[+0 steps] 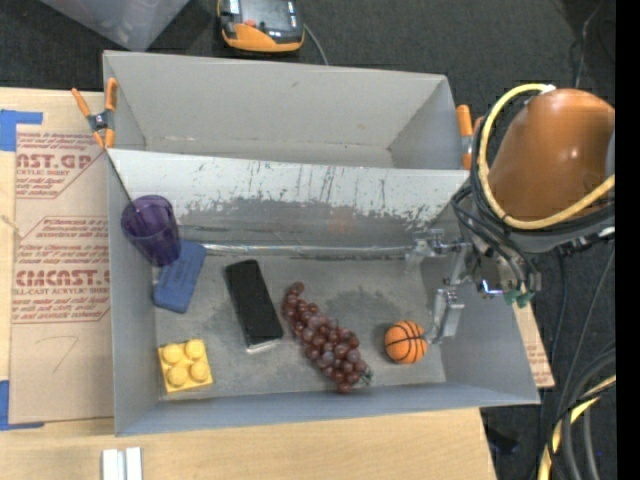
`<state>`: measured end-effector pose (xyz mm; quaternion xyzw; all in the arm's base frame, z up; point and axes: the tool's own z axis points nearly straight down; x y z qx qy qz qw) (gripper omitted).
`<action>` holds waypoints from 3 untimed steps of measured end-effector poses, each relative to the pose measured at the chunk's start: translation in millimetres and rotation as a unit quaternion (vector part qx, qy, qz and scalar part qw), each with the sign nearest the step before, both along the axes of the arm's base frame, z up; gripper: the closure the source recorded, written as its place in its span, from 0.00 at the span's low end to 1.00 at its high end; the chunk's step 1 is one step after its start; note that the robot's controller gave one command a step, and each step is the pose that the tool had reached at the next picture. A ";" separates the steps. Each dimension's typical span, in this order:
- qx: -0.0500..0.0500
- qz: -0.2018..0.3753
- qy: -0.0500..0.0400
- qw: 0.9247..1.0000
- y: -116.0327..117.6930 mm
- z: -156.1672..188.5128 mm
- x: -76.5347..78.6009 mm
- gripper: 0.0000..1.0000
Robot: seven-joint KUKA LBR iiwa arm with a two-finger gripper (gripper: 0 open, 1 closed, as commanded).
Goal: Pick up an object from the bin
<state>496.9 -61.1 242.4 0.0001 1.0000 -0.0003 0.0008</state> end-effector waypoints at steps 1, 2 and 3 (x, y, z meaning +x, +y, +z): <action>0.000 0.000 0.000 1.000 0.1 -0.2 0.0 0.00; 0.001 -0.014 0.004 1.000 38.2 -79.4 -5.2 0.00; 0.001 -0.013 -0.007 1.000 95.3 -74.7 -3.2 0.00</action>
Offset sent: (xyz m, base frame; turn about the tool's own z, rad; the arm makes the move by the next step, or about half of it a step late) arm -0.0035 0.0348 -0.0745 0.0330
